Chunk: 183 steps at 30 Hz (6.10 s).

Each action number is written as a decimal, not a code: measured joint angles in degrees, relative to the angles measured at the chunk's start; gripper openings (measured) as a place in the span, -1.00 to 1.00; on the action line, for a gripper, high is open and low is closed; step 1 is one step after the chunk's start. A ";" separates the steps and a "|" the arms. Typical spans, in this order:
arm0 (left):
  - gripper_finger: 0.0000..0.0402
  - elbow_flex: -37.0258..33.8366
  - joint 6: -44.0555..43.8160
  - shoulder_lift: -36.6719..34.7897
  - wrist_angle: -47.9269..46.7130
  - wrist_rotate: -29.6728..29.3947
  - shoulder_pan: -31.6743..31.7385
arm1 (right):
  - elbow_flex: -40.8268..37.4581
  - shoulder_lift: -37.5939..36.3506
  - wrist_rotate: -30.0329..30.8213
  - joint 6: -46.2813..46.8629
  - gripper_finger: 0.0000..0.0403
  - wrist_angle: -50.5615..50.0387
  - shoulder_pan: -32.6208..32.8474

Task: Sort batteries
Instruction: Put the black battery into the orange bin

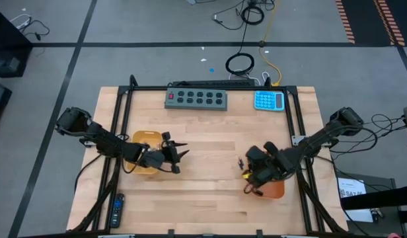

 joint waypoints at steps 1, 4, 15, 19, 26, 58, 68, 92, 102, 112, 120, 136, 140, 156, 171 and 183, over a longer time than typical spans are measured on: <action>-0.27 -1.34 0.01 0.00 2.46 0.36 0.21 | 0.62 0.00 0.06 -2.27 -0.65 0.51 -1.39; -0.27 -4.59 0.10 0.00 8.73 0.92 0.36 | 0.96 0.01 -1.73 -8.78 -0.65 3.83 -6.11; -0.27 -6.30 1.52 0.00 8.95 0.96 0.31 | 0.97 6.73 -15.29 -20.90 -0.65 12.42 -18.79; -0.27 -6.30 1.21 0.00 8.64 1.08 0.31 | 0.97 9.63 -19.89 -20.97 -0.65 13.42 -21.21; -0.27 -6.30 1.03 0.00 8.58 2.91 0.31 | 0.97 13.77 -25.23 -19.38 -0.65 13.02 -23.49; -0.27 -6.30 0.49 0.00 8.49 5.85 0.31 | 20.36 27.67 -27.78 -13.81 -0.07 -10.63 -25.78; -0.27 -6.28 -0.53 0.02 7.17 6.53 0.25 | 19.40 27.82 -26.50 -10.71 -0.22 -8.36 -24.35; -0.27 -6.28 -1.06 0.02 6.94 7.54 0.25 | 14.48 27.82 -28.14 -11.10 -0.34 -3.66 -24.97; -0.27 -6.28 -1.46 0.02 6.89 7.54 0.25 | 14.48 27.82 -28.19 -11.34 -0.34 -3.34 -24.98; -0.27 -6.28 -1.59 0.02 6.34 7.54 0.25 | 8.68 27.27 -31.25 -11.71 -0.40 5.05 -25.72; -0.27 -6.28 -1.73 0.02 5.91 7.50 0.25 | 8.13 27.30 -31.23 -14.26 -0.88 6.70 -25.96; -0.27 -6.28 -1.72 0.02 5.87 7.47 0.25 | 13.73 22.84 -17.33 -16.69 -0.99 3.18 -24.00; -0.27 -6.28 -1.83 0.02 5.67 7.46 0.25 | 13.72 17.57 -15.34 -12.38 -0.99 1.68 -19.94; -0.27 -6.28 -2.46 0.02 5.82 7.54 0.25 | 13.78 13.51 -16.33 13.84 -1.00 -13.17 -4.73; -0.27 -6.28 -2.22 0.02 5.96 7.61 0.26 | 5.76 13.42 -22.18 20.65 -0.77 -9.12 -1.60; -0.27 -6.28 -2.00 0.00 6.08 7.67 0.25 | 8.71 13.26 -20.38 17.25 -0.62 -11.00 -3.21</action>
